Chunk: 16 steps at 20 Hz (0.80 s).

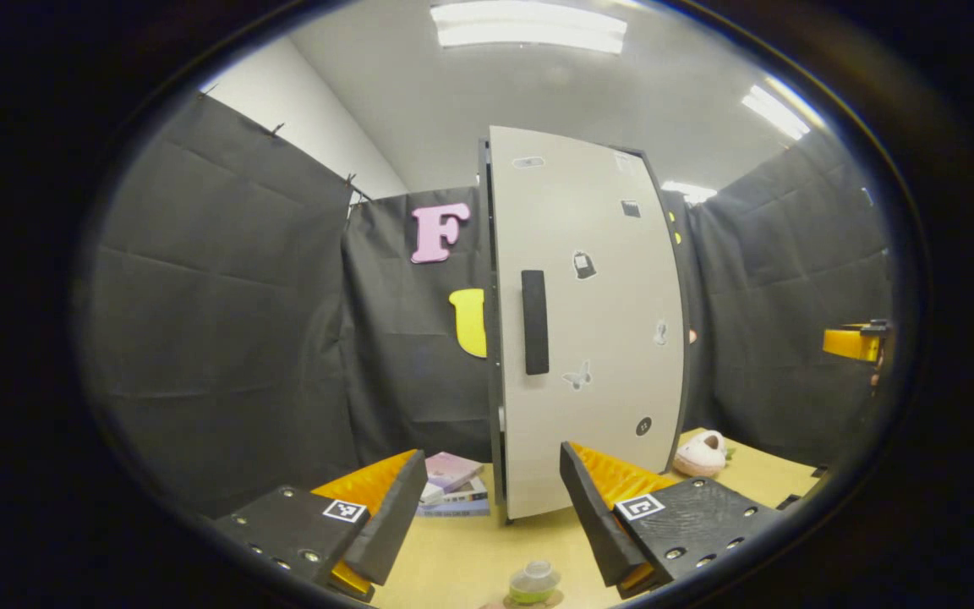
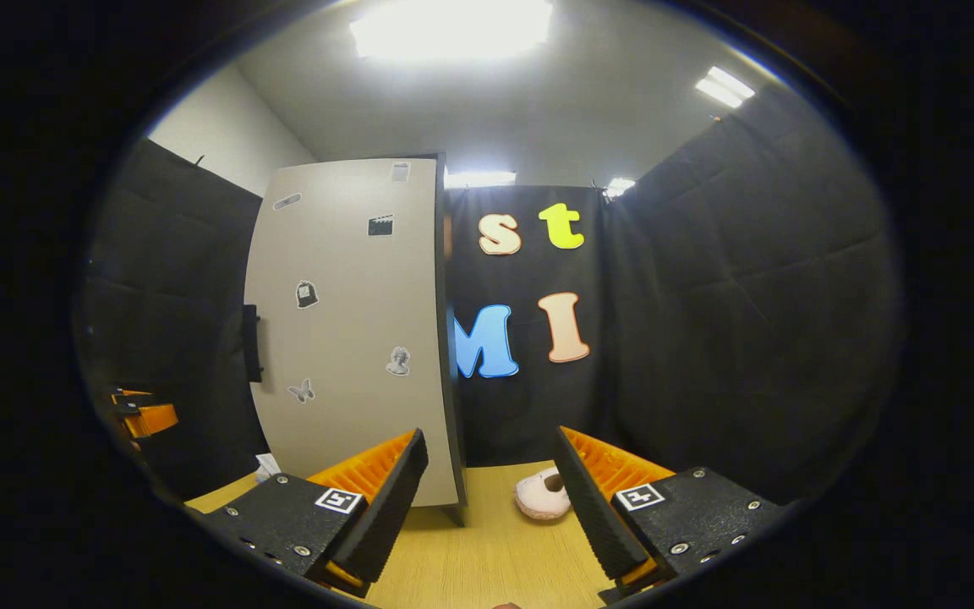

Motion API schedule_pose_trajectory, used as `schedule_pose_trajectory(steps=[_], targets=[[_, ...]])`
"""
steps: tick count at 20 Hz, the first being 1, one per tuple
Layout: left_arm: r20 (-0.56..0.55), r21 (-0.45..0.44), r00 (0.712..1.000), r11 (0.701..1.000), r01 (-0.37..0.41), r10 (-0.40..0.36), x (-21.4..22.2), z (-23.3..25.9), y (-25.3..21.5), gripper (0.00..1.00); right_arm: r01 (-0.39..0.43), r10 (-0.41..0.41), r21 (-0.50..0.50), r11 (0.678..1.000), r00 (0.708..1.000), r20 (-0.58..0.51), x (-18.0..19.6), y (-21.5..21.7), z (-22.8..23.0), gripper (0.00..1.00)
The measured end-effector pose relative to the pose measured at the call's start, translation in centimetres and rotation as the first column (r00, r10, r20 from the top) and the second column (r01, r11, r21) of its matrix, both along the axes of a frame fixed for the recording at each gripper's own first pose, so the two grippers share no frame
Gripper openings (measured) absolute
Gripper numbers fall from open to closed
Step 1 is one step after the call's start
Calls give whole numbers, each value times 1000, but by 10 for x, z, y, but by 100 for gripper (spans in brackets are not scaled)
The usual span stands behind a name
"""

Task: Open the cabinet door with the right hand, grasp the bottle in the cabinet with the left hand and place it on the coaster, then close the cabinet door with the right hand.

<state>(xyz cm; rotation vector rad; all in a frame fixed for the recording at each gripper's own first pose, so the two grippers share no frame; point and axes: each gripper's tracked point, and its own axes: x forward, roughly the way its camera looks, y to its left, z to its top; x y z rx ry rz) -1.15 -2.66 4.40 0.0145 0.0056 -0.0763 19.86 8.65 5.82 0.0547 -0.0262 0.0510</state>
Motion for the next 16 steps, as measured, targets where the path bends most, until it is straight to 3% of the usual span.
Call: schedule_pose_trajectory(steps=[16], targets=[[13,-9,1000,1000,-7,7,1,8,10,90,-2,3,-32,999,1000,27,-5,4,12,93]])
